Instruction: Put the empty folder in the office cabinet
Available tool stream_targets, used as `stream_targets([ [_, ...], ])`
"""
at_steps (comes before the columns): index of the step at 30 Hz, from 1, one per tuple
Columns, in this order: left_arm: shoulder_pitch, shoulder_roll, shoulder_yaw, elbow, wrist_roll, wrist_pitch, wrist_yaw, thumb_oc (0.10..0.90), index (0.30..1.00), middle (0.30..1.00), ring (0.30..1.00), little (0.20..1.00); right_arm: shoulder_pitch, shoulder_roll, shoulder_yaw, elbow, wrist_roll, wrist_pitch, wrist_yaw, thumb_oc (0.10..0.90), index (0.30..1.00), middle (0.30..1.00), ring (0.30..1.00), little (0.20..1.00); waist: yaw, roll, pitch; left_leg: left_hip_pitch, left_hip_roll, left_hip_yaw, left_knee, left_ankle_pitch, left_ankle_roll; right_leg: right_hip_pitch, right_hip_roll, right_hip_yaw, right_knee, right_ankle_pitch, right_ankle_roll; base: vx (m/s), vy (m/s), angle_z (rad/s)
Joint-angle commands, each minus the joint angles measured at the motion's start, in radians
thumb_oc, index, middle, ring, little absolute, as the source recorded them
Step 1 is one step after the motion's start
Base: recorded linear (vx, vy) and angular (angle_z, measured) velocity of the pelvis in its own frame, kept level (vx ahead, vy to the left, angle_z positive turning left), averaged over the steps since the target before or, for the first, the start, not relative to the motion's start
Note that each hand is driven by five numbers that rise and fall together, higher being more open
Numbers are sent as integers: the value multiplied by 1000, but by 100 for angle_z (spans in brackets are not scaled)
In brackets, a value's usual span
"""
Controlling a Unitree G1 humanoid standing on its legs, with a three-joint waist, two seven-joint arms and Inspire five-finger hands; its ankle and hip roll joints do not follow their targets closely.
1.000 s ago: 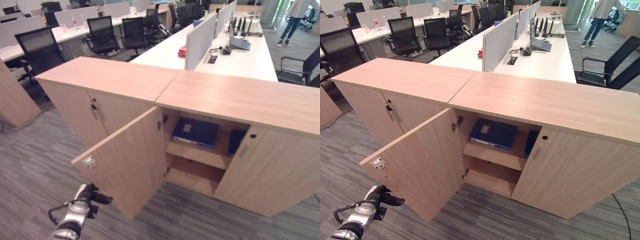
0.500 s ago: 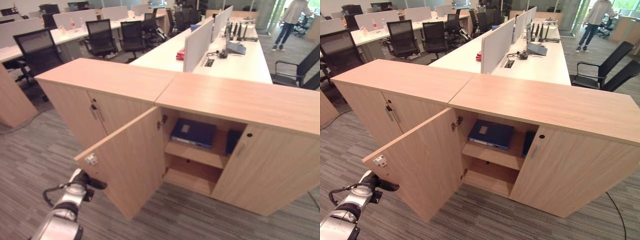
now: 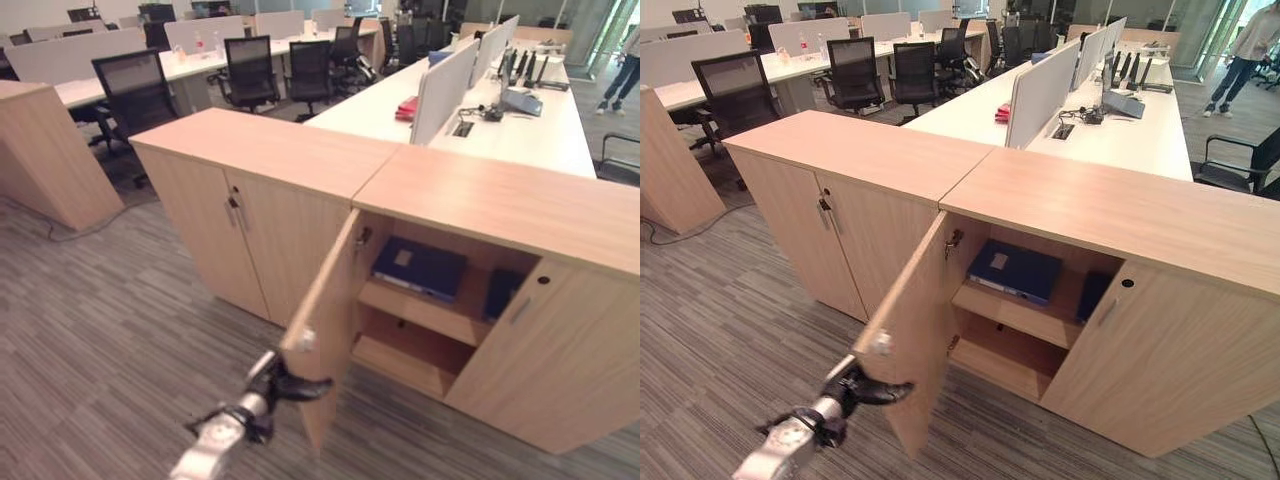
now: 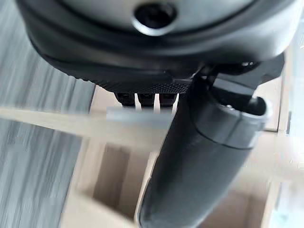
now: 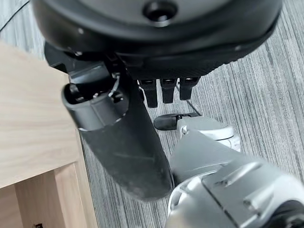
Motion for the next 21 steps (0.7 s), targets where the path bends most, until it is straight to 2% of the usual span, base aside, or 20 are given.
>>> stream_targets([
  [1, -131, -89, -120, -151, -70, -1, -201, 800, 900, 900, 900, 900, -76, 4, 7, 79, 43, -23, -12, 800, 900, 900, 900, 900, -48, 24, -4, 28, 87, -4, -2, -46, -59, -51, 61, -63, -58, 39, 8, -16, 0, -5],
  [4, -81, -28, -119, -216, -81, 11, -215, 800, 900, 900, 900, 900, -68, 11, 11, 81, 39, -25, -13, 800, 900, 900, 900, 900, -43, 24, 0, 25, 88, -9, -2, -43, -61, -50, 63, -66, -58, 38, 7, -15, -10, -6],
  [8, -24, 9, -104, -270, -102, 22, -231, 800, 900, 900, 900, 900, -59, 24, 33, 65, 25, -28, -7, 800, 900, 900, 900, 900, -41, 21, 2, 23, 92, -10, -2, -38, -66, -52, 67, -67, -58, 38, 4, -4, -15, -3],
  [17, 11, -5, -115, -262, -182, 44, -259, 800, 900, 900, 900, 900, -66, 67, 100, 36, 12, -26, 15, 800, 900, 900, 900, 900, -54, 14, 4, 23, 112, 7, -1, -31, -78, -57, 78, -60, -60, 25, -6, 5, -30, -1],
  [21, -1, -3, -119, -261, -170, 36, -253, 800, 900, 900, 900, 900, -64, 69, 108, 18, 29, -28, 20, 800, 900, 900, 900, 900, -61, 17, 6, 26, 128, 18, -1, -25, -88, -61, 92, -48, -61, 13, -15, 28, -88, -9],
])
